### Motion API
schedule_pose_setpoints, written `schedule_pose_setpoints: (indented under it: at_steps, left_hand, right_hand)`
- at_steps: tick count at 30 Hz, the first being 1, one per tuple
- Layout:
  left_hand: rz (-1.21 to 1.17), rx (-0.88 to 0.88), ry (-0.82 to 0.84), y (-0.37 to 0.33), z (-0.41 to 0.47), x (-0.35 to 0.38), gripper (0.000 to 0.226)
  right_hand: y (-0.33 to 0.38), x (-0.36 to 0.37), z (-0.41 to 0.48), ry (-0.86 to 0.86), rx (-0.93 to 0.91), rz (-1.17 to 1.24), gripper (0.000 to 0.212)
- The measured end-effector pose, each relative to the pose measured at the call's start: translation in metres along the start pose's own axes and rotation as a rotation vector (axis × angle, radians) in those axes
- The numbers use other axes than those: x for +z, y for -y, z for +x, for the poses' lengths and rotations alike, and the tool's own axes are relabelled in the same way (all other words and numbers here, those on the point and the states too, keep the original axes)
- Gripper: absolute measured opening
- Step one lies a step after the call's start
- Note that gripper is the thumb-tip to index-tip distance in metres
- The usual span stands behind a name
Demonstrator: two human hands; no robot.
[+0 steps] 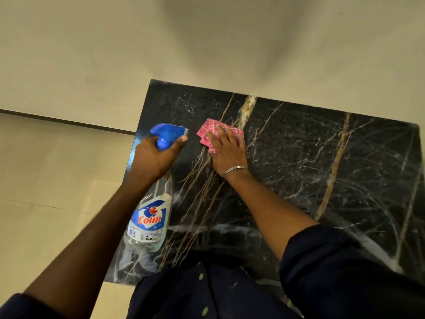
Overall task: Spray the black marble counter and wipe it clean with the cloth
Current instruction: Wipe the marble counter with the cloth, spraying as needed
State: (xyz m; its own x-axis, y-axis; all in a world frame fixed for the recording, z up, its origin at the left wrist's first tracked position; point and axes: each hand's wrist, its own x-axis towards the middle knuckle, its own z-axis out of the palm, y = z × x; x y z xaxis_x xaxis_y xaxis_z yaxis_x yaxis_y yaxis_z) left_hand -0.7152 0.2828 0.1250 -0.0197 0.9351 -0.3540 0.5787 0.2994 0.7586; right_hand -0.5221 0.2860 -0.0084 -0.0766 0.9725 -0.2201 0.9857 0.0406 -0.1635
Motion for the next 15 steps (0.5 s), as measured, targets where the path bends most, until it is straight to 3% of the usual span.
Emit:
schedule_pose_setpoints:
  at_steps: [6,9,13,15]
  left_hand:
    - [-0.007,0.028,-0.014,0.001,-0.025,0.002,0.051]
    - [-0.002,0.037,-0.002,-0.002,-0.039,0.005,0.051]
    - [-0.068,0.062,0.064,-0.007,-0.056,0.012,0.044]
    - [-0.077,0.088,0.122,-0.008,-0.063,0.015,0.04]
  right_hand:
    - [-0.057,-0.01,-0.036,-0.096,0.13,0.127,0.075]
    - [-0.068,-0.038,-0.035,-0.12,0.35,0.689,0.06]
    - [-0.072,-0.07,-0.066,-0.129,0.702,1.742,0.028]
    - [-0.072,-0.07,-0.092,-0.107,0.776,2.105,0.031]
